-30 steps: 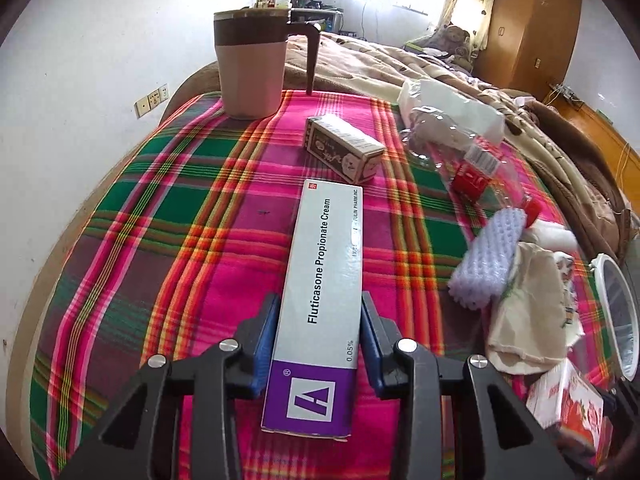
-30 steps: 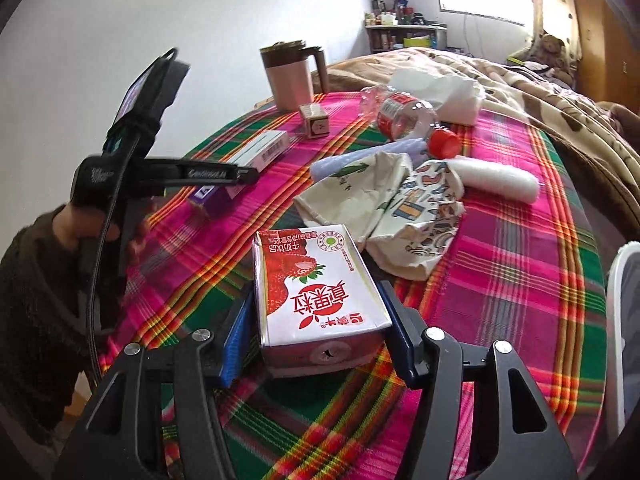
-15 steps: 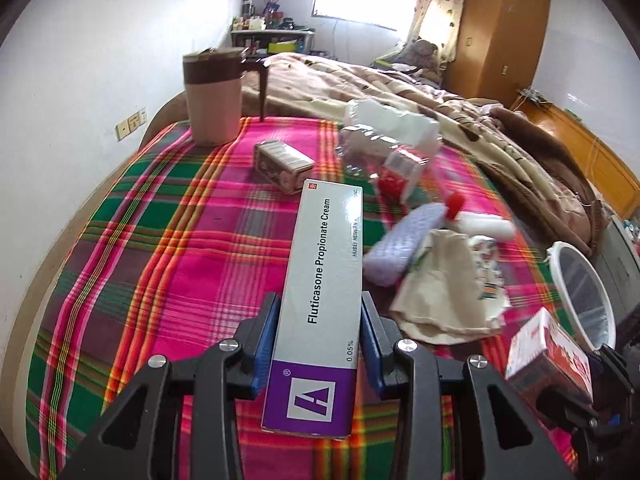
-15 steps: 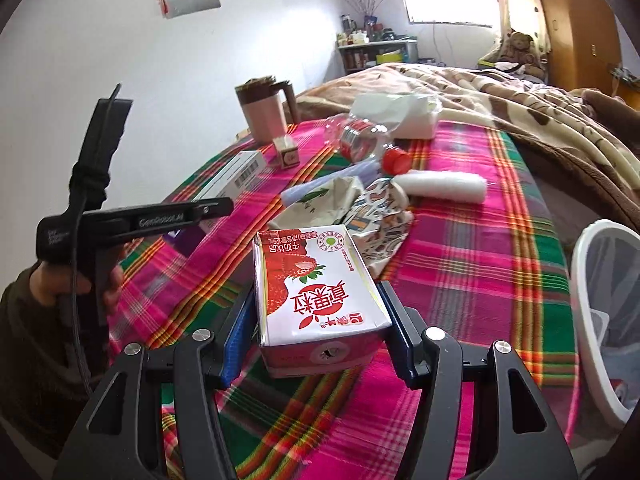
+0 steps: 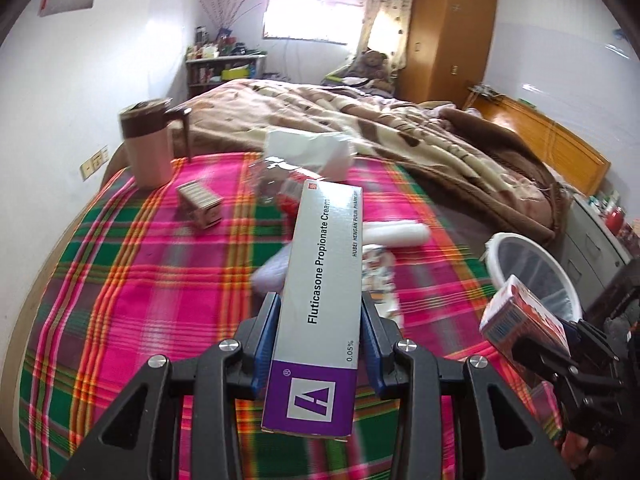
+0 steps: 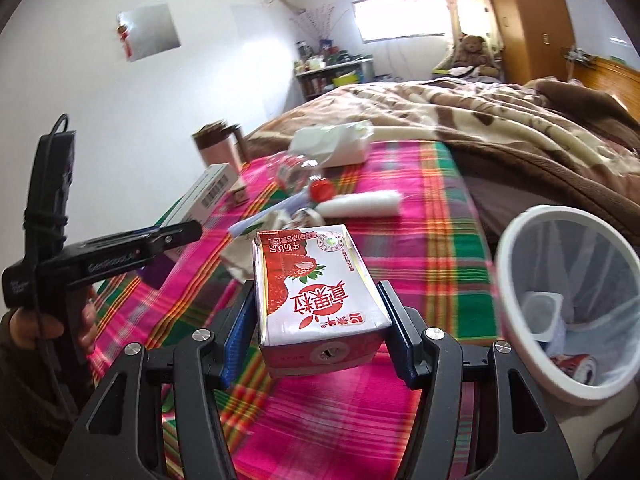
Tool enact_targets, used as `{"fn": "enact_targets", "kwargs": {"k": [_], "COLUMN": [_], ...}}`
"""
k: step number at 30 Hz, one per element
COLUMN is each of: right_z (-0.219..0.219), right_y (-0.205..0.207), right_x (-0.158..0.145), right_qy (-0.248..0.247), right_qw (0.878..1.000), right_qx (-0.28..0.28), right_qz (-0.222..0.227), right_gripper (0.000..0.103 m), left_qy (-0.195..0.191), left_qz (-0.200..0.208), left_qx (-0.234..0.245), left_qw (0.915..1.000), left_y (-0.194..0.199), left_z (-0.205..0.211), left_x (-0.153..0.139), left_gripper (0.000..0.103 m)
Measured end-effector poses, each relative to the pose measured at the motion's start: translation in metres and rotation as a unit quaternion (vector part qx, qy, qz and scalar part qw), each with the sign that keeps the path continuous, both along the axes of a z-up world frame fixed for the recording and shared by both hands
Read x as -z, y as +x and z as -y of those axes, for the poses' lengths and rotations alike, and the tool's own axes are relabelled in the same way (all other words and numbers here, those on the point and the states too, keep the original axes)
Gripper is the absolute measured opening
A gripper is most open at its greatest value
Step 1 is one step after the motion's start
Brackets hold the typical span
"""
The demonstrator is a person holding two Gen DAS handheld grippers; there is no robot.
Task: Collect trash
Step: 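Carry the cream box and juice carton over the wastebasket and open both tools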
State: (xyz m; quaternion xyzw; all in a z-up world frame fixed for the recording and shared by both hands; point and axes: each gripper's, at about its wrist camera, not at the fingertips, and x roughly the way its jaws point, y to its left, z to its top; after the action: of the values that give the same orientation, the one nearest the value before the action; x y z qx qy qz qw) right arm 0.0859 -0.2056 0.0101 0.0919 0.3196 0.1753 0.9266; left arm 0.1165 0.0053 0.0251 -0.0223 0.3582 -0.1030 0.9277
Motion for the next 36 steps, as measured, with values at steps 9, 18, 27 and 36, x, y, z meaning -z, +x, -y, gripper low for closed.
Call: {"fn": "enact_targets", "kwargs": {"k": [9, 18, 27, 36], "right_z": [0.046, 0.094, 0.131, 0.155], "right_y": [-0.005, -0.010, -0.014, -0.006], "right_x": [-0.005, -0.010, -0.008, 0.004], "right_qy": [0.007, 0.009, 0.004, -0.010], "right_qw": [0.998, 0.990, 0.982, 0.972], "right_qx": [0.064, 0.137, 0.190, 0.233], "right_qz": [0.008, 0.012, 0.008, -0.017], "right_gripper": [0.060, 0.060, 0.060, 0.060], "left_qy": [-0.003, -0.002, 0.000, 0.014], "left_qz": [0.011, 0.015, 0.004, -0.016], "left_qx": [0.052, 0.111, 0.164, 0.200], "left_qw": [0.9986, 0.9937, 0.9865, 0.9796], "left_y": [0.000, 0.001, 0.004, 0.008], "left_z": [0.051, 0.110, 0.165, 0.211], "left_x": [-0.010, -0.016, -0.012, -0.001], "left_gripper": [0.040, 0.040, 0.040, 0.040]}}
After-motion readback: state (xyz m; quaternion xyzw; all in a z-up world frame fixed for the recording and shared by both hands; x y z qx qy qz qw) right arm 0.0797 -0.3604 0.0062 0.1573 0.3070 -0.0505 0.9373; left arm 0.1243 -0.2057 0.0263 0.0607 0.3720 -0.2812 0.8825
